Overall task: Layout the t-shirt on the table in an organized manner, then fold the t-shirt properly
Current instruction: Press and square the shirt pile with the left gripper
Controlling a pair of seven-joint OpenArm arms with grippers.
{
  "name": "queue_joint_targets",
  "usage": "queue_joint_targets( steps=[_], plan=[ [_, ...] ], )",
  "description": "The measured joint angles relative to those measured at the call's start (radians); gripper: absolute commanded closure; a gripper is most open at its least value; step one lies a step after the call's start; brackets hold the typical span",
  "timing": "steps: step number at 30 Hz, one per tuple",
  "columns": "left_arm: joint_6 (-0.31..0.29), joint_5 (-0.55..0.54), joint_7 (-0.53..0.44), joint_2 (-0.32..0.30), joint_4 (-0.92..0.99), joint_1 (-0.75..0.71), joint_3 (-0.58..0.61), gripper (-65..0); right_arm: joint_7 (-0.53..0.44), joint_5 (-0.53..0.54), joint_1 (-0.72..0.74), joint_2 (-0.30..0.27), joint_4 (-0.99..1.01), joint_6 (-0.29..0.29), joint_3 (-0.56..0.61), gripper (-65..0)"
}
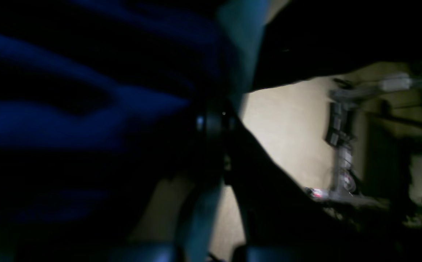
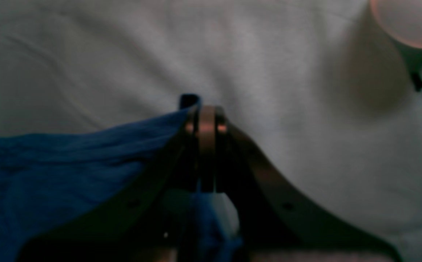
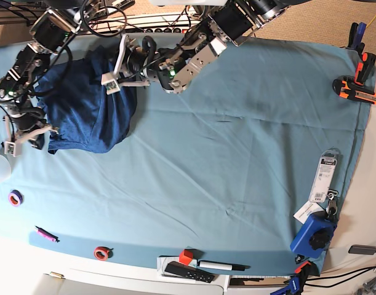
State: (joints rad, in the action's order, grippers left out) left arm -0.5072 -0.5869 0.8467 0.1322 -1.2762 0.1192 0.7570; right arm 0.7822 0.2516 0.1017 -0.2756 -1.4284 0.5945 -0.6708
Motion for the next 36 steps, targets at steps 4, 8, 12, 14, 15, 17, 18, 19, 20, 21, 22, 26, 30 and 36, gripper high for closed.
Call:
queue_joint_targets(
  steps=[4,8,12,14,15,17,18,19,20,21,22,26,30,36],
  plan=[
    [-0.112,-0.135,0.038,0.0,-0.006,0.04,0.0,0.0,0.047,0.021,0.001,-0.048,0.001,-0.003,-0.01,0.0],
    [-0.172,-0.188,0.047,0.0,-0.006,0.063,0.0,0.0,0.157,0.233,-0.002,-0.067,0.001,-0.006,-0.083,0.0],
    [-0.179,-0.219,0.019,0.0,-0.007,0.085,0.0,0.0,0.391,0.711,-0.011,-0.053,0.0,0.1,-0.234,0.0],
    [-0.179,-0.221,-0.034,0.0,-0.008,0.086,-0.006,0.0,0.534,0.964,-0.027,-0.032,0.0,0.094,-0.326,0.0],
    [-0.179,-0.224,-0.065,0.0,-0.008,0.085,-0.014,0.0,0.605,1.073,-0.042,-0.017,0.0,0.101,-0.373,0.0],
    [-0.179,-0.228,-0.117,0.0,-0.009,0.085,-0.046,0.0,0.628,1.187,-0.089,0.015,0.0,0.101,-0.444,0.0],
    [-0.179,-0.226,-0.139,0.0,-0.009,0.086,-0.067,0.0,0.624,1.202,-0.115,0.031,0.0,0.102,-0.472,0.0],
    [-0.179,-0.226,-0.155,0.0,-0.009,0.086,-0.092,0.0,0.623,1.206,-0.146,0.045,0.0,0.102,-0.492,0.0],
    [-0.179,-0.218,-0.169,0.0,-0.01,0.086,-0.114,0.0,0.629,1.198,-0.175,0.061,0.0,0.102,-0.509,0.0],
    [-0.179,-0.204,-0.184,0.0,-0.01,0.087,-0.132,0.0,0.632,1.193,-0.201,0.078,0.0,0.102,-0.523,0.0],
    [-0.179,-0.192,-0.198,0.0,-0.01,0.086,-0.147,0.0,0.632,1.196,-0.224,0.095,0.0,0.102,-0.532,0.0],
    [-0.06,-0.098,-0.288,0.0,-0.01,0.091,-0.148,0.0,0.631,1.199,-0.273,0.143,0.001,0.103,-0.534,0.0],
    [0.029,-0.018,-0.317,0.0,-0.01,0.112,-0.098,0.0,0.628,1.2,-0.271,0.198,0.0,0.102,-0.531,0.0],
    [0.134,0.087,-0.377,0.0,-0.01,0.162,0.028,0.0,0.631,1.192,-0.272,0.229,0.0,0.102,-0.526,0.0]
  ],
)
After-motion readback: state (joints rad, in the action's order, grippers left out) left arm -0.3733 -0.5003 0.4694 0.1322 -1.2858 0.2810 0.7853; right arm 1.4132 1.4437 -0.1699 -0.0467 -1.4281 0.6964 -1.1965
